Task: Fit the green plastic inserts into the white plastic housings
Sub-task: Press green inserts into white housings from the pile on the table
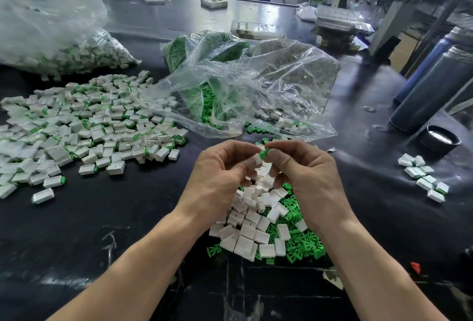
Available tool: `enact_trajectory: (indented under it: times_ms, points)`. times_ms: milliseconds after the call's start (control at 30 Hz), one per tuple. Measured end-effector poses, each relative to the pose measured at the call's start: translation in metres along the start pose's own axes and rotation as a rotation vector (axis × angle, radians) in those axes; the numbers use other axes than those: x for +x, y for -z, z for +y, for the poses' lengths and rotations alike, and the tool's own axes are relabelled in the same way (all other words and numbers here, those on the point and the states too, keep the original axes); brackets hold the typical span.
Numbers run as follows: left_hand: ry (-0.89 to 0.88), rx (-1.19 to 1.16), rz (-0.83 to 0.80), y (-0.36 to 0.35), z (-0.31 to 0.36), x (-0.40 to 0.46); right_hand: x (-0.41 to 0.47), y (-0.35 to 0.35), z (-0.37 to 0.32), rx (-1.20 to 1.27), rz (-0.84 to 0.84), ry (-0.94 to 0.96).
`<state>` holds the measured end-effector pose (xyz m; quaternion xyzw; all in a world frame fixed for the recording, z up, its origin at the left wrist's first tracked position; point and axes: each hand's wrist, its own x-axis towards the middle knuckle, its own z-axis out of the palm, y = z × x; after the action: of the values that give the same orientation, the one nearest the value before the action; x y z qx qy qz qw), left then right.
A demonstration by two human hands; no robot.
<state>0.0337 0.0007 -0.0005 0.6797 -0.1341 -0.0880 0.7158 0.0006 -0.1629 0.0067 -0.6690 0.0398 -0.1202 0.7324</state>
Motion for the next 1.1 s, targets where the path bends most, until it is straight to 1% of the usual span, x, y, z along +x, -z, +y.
enact_trajectory:
  times_ms: [233, 400, 600, 800, 967, 1100]
  points:
    - [-0.02, -0.001, 0.004, -0.0003, 0.0004, -0.0003, -0.0002, -0.0006, 0.0023, -0.082, 0.032, 0.035]
    - [-0.047, 0.032, 0.026, -0.0006, -0.0001, -0.0015, -0.0025, -0.0012, 0.0032, -0.175, 0.0, 0.067]
    - [-0.058, 0.065, 0.039, -0.0006, -0.0011, -0.0024, -0.0024, 0.0011, 0.0024, -0.197, -0.045, 0.033]
    - [-0.07, 0.062, 0.054, -0.0001, 0.0003, -0.0018, -0.0007, 0.0029, 0.0027, -0.142, -0.072, -0.053]
    - [-0.084, 0.065, 0.062, 0.0013, 0.002, -0.0019, -0.0019, 0.0047, 0.0026, -0.246, -0.096, 0.038]
    - [-0.086, 0.074, 0.058, 0.0017, 0.0023, -0.0025, -0.0024, 0.0026, 0.0032, -0.234, -0.095, 0.075]
